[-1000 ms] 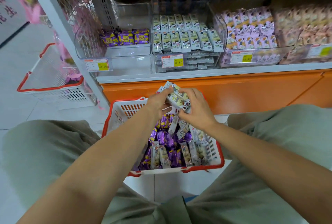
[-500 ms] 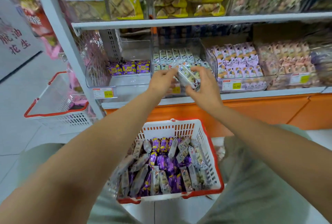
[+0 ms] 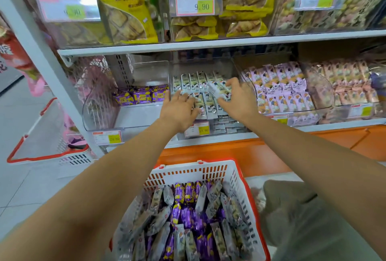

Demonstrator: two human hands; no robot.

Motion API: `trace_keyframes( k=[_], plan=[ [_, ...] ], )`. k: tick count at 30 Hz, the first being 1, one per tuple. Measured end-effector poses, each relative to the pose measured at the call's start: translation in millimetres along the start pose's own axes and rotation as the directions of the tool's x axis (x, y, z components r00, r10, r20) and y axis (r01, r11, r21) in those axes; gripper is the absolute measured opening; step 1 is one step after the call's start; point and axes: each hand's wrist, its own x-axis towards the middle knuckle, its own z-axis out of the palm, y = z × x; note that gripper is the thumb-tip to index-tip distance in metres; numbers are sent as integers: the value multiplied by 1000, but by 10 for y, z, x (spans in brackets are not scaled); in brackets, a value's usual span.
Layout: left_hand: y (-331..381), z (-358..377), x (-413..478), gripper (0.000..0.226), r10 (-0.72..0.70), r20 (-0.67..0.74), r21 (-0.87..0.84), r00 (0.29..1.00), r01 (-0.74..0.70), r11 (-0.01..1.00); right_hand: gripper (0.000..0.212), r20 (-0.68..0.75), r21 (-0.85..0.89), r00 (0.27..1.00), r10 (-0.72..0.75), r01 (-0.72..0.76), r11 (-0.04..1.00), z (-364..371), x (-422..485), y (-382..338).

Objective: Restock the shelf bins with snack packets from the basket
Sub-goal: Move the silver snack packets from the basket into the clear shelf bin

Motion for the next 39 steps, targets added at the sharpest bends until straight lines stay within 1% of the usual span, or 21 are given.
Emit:
trace_keyframes(
  k=[3, 6, 9, 12, 14, 16, 18, 22, 24, 25, 27, 29, 31, 33, 36, 39],
  plan=[
    [-55, 40, 5, 54, -3, 42, 0, 999, 3, 1000, 53, 96, -56, 995, -6, 12, 998, 98, 79, -70],
    [-83, 80, -6, 54, 6, 23, -12, 1000, -6, 1000, 58, 127, -64, 992, -24, 32, 997, 168, 88, -78],
    [-101, 98, 18, 54, 18, 1, -12, 1000, -18, 1000, 50, 131, -38, 991, -40, 45, 998, 104, 65, -43],
    [-91, 99, 50, 53, 18, -24, -10, 1000, -19, 1000, 46, 197, -19, 977, -84, 89, 996, -4, 60, 6],
    [-62, 83, 64, 54, 6, -28, -16, 1000, -7, 1000, 43, 228, 41, 968, -102, 95, 995, -59, 72, 22],
    [-19, 58, 76, 56, -2, -34, 3, 999, 2, 1000, 40, 256, 130, 962, -97, 65, 989, -105, 94, 34],
    [23, 26, 94, 56, -2, -38, 21, 999, 3, 1000, 41, 282, 177, 954, -106, 56, 983, -141, 109, 39],
    [76, -17, 154, 54, 14, -20, -36, 1000, -14, 999, 49, 395, 227, 911, -120, 29, 973, -218, 125, 72],
    [81, -30, 185, 52, 34, -16, -47, 999, -35, 998, 56, 436, 203, 889, -141, 55, 978, -259, 135, 97],
    [81, -33, 201, 50, 44, -20, -49, 999, -45, 998, 57, 433, 181, 888, -154, 82, 980, -268, 138, 109],
    [77, -43, 228, 47, 52, -49, -68, 997, -55, 996, 54, 401, 165, 901, -166, 107, 981, -280, 147, 123],
    [73, -56, 257, 44, 36, -104, -111, 994, -47, 993, 47, 331, 167, 929, -163, 113, 980, -254, 166, 138],
    [71, -82, 302, 42, 8, -155, -149, 988, -31, 988, 40, 207, 178, 969, -136, 100, 979, -239, 203, 156],
    [73, -98, 362, 40, -6, -191, -169, 982, -27, 985, 37, 70, 188, 993, -94, 79, 979, -231, 271, 203],
    [83, -117, 461, 36, -10, -220, -188, 975, -32, 982, 39, -77, 158, 996, -44, 55, 986, -258, 398, 282],
    [109, -120, 555, 30, -9, -216, -224, 976, -40, 974, 40, -134, 28, 990, -38, 42, 999, -231, 537, 336]
  ],
)
